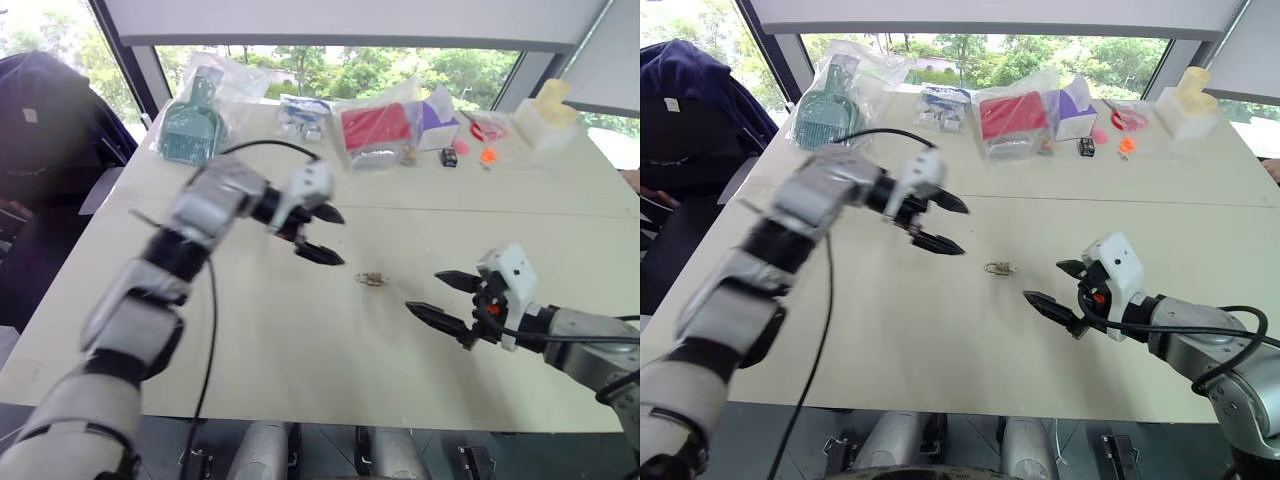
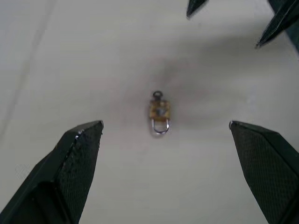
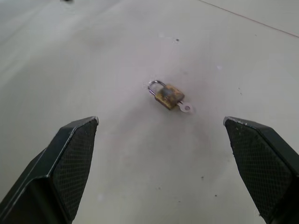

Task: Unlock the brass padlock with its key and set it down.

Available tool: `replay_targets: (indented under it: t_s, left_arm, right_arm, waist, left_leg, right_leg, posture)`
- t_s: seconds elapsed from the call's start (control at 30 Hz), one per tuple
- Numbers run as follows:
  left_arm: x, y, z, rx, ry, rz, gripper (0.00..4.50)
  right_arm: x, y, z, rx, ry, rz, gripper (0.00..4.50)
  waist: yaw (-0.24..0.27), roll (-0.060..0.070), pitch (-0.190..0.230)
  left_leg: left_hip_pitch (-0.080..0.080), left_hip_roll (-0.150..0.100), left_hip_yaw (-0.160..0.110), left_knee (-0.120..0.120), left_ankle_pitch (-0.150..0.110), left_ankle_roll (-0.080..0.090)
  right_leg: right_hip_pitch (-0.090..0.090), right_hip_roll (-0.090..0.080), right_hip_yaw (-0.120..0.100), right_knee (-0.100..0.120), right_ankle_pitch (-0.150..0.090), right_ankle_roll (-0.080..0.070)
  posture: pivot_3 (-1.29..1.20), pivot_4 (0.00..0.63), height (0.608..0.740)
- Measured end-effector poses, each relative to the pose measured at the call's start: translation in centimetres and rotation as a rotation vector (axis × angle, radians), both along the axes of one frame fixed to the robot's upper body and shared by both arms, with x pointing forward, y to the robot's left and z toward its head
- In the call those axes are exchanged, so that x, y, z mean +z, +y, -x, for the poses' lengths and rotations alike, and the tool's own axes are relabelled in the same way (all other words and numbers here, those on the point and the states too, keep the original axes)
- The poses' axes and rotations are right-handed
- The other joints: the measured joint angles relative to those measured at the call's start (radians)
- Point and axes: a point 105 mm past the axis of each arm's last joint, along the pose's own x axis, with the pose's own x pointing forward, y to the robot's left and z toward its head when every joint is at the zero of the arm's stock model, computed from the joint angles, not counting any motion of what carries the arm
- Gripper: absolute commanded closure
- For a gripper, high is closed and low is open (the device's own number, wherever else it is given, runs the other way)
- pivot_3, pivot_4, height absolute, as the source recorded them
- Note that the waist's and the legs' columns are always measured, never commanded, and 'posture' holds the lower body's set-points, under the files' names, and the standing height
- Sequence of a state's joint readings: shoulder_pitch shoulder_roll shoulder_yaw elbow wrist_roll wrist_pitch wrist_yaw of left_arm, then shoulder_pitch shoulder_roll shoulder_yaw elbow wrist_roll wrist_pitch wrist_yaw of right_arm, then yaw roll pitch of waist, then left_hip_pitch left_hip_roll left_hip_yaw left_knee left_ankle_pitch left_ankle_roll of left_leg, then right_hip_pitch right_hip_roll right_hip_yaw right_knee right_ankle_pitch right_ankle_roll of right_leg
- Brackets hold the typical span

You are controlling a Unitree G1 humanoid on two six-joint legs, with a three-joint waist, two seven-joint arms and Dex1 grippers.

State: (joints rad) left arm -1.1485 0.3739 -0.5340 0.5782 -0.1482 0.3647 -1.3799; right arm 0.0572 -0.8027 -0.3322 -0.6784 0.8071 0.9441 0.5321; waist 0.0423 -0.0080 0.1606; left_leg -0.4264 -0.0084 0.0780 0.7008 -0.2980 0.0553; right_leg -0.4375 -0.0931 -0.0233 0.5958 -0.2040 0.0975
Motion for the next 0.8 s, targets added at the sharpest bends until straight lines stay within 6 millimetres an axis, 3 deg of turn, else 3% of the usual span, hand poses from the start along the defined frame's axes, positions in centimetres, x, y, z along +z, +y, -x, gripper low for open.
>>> replay_targets:
  t_s: [0.1,0.23,0.43,0.7,0.8]
  left_arm:
    - [-2.5,-4.1,-0.3,-0.016,0.047,-0.091,0.0]
    - [-2.6,-6.9,-0.4,-0.051,-0.025,-0.156,0.0]
    - [-5.9,-6.6,-0.7,-0.05,-0.093,-0.309,0.0]
    - [-5.7,-5.6,-1.1,-0.096,-0.144,-0.368,0.0]
    - [-5.8,-5.2,-1.0,-0.105,-0.137,-0.388,0.88]
  right_arm:
    - [-0.3,-0.7,0.3,-0.055,-0.006,-0.008,0.04]
    - [-1.0,-0.6,1.0,-0.105,-0.006,-0.037,0.04]
    - [-1.3,-0.3,1.9,-0.174,-0.03,-0.066,0.04]
    - [-1.4,-0.4,2.0,-0.227,-0.05,-0.087,0.04]
    - [-1.4,-0.1,1.7,-0.224,-0.06,-0.089,0.0]
  waist:
    - [-0.002,-0.003,0.002]
    - [-0.009,-0.003,0.002]
    - [-0.003,-0.003,0.002]
    - [-0.006,-0.002,0.001]
    - [-0.005,-0.002,0.001]
  left_leg:
    - [-0.002,-0.002,0.0,0.002,-0.002,0.004]
    - [-0.003,-0.001,0.001,0.002,-0.003,0.006]
    - [-0.002,0.001,-0.002,0.001,-0.003,0.006]
    - [-0.001,0.001,-0.001,0.001,-0.003,0.006]
    - [-0.001,0.002,-0.001,0.001,-0.003,0.006]
  right_leg:
    - [-0.001,-0.001,0.0,-0.001,0.0,0.001]
    - [-0.003,-0.002,0.001,0.0,0.003,0.007]
    - [-0.003,0.0,-0.001,0.002,0.003,0.006]
    - [-0.003,-0.001,-0.001,0.002,0.003,0.006]
    - [-0.002,0.0,-0.001,0.002,0.003,0.005]
  posture:
    - [0.0,0.15,0.74]
    - [0.0,0.15,0.74]
    - [0.0,0.15,0.74]
    - [0.0,0.15,0.74]
    - [0.0,0.15,0.74]
